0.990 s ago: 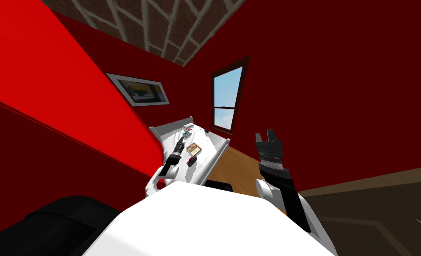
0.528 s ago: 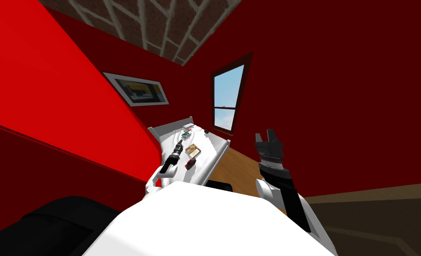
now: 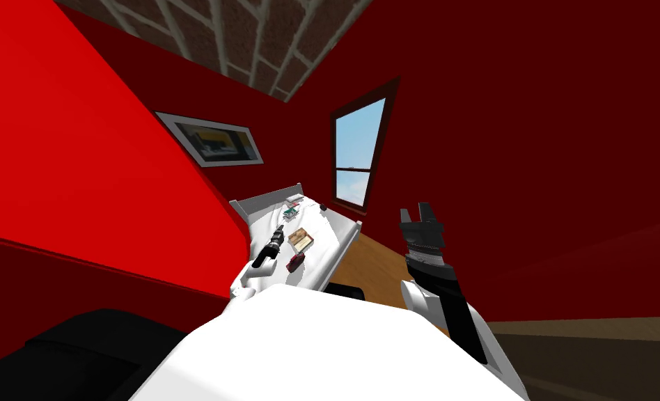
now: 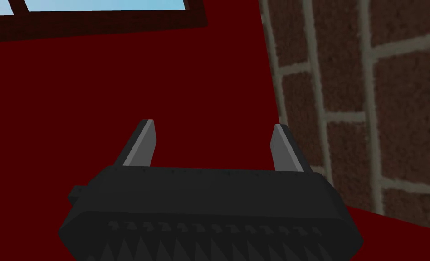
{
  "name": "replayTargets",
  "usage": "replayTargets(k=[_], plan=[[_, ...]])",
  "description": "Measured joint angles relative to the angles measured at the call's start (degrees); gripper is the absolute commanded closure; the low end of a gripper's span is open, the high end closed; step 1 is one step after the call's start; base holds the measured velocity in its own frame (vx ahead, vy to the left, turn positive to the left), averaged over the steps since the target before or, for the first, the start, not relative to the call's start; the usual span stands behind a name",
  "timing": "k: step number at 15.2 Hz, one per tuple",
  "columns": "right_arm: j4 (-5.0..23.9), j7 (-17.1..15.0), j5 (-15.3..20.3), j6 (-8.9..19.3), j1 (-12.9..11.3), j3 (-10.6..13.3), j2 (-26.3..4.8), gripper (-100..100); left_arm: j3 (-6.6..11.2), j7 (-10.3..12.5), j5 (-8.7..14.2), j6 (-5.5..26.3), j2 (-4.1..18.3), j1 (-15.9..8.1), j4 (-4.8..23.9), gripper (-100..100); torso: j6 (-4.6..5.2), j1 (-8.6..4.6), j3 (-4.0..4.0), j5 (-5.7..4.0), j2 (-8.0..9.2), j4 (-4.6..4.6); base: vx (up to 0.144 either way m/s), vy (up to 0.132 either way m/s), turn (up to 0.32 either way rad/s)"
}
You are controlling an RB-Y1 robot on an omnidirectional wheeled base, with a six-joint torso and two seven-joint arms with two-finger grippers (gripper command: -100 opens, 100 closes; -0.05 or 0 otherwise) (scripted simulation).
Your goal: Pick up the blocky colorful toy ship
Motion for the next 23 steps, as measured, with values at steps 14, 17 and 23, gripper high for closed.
replayTargets(k=[14, 17, 23], plan=[[0.0, 0.0, 0.0, 0.0, 0.0, 0.0, 0.0, 0, 4.72, 2.58, 2.47, 14.37, -1.35, -5.86, 14.39, -100, 0.01, -0.05, 0.0, -0.01, 0.0, 0.0, 0.103, -0.024, 0.014], [0.0, 0.0, 0.0, 0.0, 0.0, 0.0, 0.0, 0, 5.42, 3.22, 3.81, 16.78, -1.06, -6.47, 17.81, -100, 0.0, -0.06, 0.0, -0.02, 0.02, 0.0, 0.094, -0.023, 0.015], [0.0, 0.0, 0.0, 0.0, 0.0, 0.0, 0.0, 0, 7.46, 4.28, 4.44, 22.37, -2.38, -8.69, 23.23, -100, 0.0, -0.07, 0.02, -0.01, 0.04, 0.01, 0.086, -0.021, 0.016]])
